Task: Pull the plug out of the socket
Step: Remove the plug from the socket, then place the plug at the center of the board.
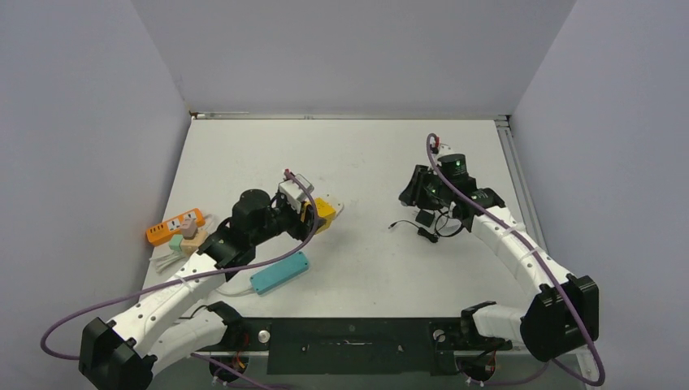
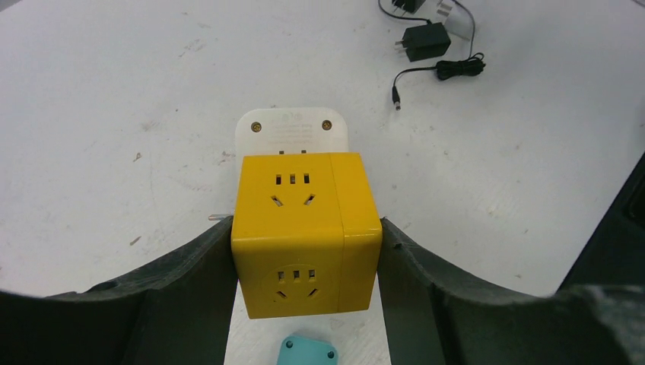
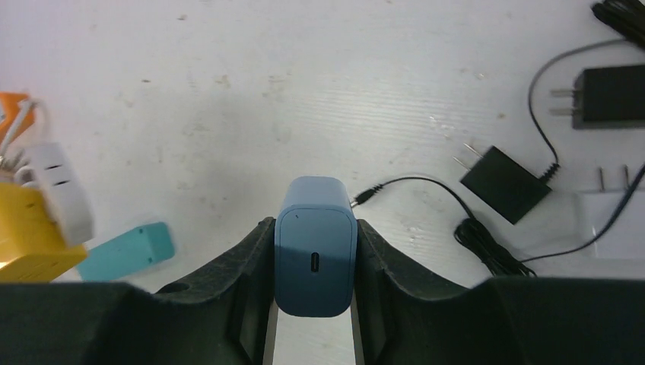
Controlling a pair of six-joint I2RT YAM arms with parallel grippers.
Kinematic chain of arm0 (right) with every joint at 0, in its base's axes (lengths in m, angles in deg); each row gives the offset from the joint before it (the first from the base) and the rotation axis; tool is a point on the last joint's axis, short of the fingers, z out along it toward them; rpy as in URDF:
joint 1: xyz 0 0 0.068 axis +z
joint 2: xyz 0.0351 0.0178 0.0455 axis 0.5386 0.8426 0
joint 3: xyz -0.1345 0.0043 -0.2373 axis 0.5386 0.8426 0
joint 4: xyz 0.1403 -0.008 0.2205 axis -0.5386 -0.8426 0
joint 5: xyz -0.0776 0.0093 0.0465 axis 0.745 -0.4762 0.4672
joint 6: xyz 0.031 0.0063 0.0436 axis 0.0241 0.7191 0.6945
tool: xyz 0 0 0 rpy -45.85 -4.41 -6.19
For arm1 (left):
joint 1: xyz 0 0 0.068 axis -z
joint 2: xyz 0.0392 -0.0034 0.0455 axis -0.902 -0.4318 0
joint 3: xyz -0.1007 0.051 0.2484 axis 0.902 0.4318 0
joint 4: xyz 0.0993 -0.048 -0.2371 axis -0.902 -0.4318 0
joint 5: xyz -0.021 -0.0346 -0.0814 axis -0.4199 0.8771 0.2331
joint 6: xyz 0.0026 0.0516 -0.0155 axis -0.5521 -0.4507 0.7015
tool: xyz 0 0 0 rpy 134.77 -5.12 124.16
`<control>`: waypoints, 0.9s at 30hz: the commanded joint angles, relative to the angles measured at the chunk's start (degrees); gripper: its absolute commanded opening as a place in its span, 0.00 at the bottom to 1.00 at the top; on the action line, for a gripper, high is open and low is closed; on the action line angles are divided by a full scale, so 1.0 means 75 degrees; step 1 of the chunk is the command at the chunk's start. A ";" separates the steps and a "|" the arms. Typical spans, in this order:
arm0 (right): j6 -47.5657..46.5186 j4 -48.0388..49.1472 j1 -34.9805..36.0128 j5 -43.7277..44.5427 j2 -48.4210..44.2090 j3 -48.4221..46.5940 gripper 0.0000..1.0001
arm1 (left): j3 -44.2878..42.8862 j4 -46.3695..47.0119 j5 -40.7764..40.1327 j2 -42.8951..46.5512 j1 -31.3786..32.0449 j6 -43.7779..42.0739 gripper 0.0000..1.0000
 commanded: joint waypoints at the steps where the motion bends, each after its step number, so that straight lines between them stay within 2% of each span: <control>1: 0.0167 0.0844 -0.0619 0.0177 0.0250 0.0645 0.07 | -0.0199 0.1355 0.1436 0.0172 -0.0269 0.0711 0.00; 7: 0.0154 0.1512 -0.1263 -0.0222 0.0861 0.1372 0.14 | -0.0123 0.1382 0.1575 0.0368 -0.0271 0.0451 0.00; 12: 0.0027 0.1604 -0.1453 -0.0320 0.1405 0.1440 0.22 | 0.0000 0.1670 0.2067 0.0477 -0.0265 0.0467 0.00; 18: 0.0057 0.1635 -0.1567 -0.0080 0.1417 0.1494 0.47 | 0.0134 0.1722 0.2003 0.0738 -0.0116 0.0162 0.00; 23: 0.0024 0.1297 -0.1623 0.0174 0.1199 0.1342 0.80 | 0.0300 0.1862 0.1879 0.1077 0.0049 -0.0198 0.00; 27: 0.0040 0.1177 -0.1615 -0.0082 0.0374 0.1233 0.98 | 0.0793 0.2455 0.1286 0.1710 0.0215 -0.0322 0.00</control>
